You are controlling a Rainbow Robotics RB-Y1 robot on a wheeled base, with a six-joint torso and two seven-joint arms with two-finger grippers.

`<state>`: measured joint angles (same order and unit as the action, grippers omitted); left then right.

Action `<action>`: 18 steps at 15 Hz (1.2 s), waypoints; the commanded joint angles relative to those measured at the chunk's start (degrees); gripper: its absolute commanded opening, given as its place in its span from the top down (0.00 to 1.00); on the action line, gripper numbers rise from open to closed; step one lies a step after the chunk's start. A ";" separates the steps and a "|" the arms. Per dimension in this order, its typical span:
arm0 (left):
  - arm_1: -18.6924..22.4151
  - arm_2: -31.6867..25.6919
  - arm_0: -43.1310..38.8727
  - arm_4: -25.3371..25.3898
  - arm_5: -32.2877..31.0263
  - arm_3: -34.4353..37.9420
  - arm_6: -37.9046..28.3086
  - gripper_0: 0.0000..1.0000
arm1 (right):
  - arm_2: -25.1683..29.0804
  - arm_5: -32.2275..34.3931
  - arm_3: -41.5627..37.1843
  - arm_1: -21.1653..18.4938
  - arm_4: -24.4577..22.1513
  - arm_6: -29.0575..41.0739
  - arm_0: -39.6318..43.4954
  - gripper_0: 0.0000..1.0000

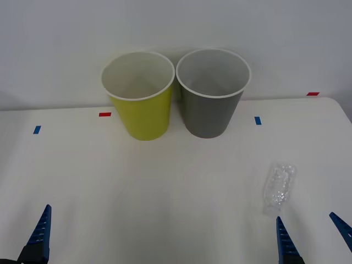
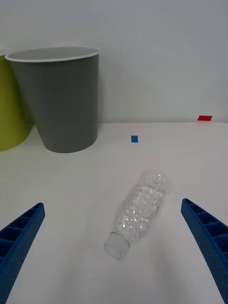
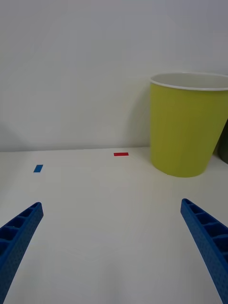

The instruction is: Put cans in the gray bin and PET bottles in the light green bin.

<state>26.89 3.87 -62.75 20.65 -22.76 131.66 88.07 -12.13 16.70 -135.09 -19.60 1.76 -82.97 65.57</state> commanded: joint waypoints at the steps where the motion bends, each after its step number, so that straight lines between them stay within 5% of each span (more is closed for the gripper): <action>1: 0.00 0.00 0.00 0.00 0.00 0.00 0.00 0.00 | 0.00 0.00 0.00 0.00 0.00 0.00 0.00 0.00; 18: 0.00 0.00 0.00 0.00 0.00 0.00 0.00 0.00 | 0.00 0.00 0.00 0.00 0.00 0.00 0.00 0.00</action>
<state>26.89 3.87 -62.75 20.65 -22.76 131.66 88.07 -12.13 16.70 -135.09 -19.60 1.76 -82.97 65.57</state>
